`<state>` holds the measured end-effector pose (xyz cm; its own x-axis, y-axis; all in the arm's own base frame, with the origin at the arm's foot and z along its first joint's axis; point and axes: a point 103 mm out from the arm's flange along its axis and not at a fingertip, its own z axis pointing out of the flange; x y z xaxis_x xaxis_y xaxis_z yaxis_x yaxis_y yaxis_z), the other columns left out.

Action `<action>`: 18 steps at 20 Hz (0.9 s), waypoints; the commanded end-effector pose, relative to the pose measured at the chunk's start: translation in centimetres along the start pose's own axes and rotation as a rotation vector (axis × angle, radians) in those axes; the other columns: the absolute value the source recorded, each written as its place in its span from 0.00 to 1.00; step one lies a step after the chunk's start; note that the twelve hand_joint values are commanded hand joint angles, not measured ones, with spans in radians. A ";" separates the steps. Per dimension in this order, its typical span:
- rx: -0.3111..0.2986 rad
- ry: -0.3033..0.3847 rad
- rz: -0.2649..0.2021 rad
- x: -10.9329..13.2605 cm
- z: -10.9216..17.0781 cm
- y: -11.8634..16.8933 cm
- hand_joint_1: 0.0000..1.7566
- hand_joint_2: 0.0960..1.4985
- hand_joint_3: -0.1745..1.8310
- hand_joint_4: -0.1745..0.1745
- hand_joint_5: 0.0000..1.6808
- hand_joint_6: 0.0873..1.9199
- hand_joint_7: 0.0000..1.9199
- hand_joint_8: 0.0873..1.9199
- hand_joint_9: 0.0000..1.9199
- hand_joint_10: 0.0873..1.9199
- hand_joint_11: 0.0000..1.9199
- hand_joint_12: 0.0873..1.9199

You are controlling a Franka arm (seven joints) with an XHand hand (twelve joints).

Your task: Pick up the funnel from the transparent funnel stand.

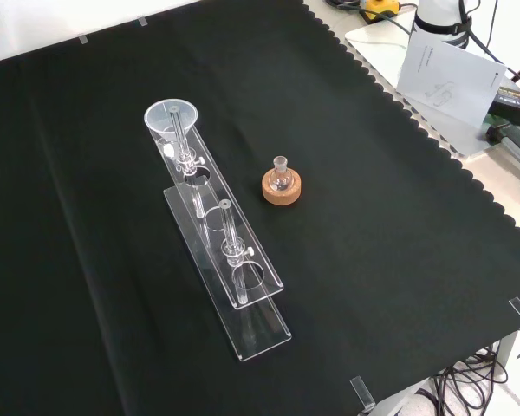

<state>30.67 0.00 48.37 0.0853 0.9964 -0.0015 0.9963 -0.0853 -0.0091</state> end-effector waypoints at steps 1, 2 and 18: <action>-0.007 -0.011 0.004 0.0 0.0 0.0 0.00 0.73 0.36 0.57 0.07 0.04 0.01 0.07 0.04 0.29 0.01 0.64; -0.006 -0.014 0.006 0.0 0.0 0.0 0.00 0.75 0.33 0.57 0.08 0.01 0.00 0.07 0.04 0.29 0.01 0.65; 0.036 -0.023 0.077 0.2 2.3 3.3 0.00 0.79 0.28 0.56 0.10 0.00 0.00 0.09 0.04 0.29 0.00 0.67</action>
<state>32.68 0.09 46.79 0.1344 0.9905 -0.0292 0.9901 -0.1354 -0.0365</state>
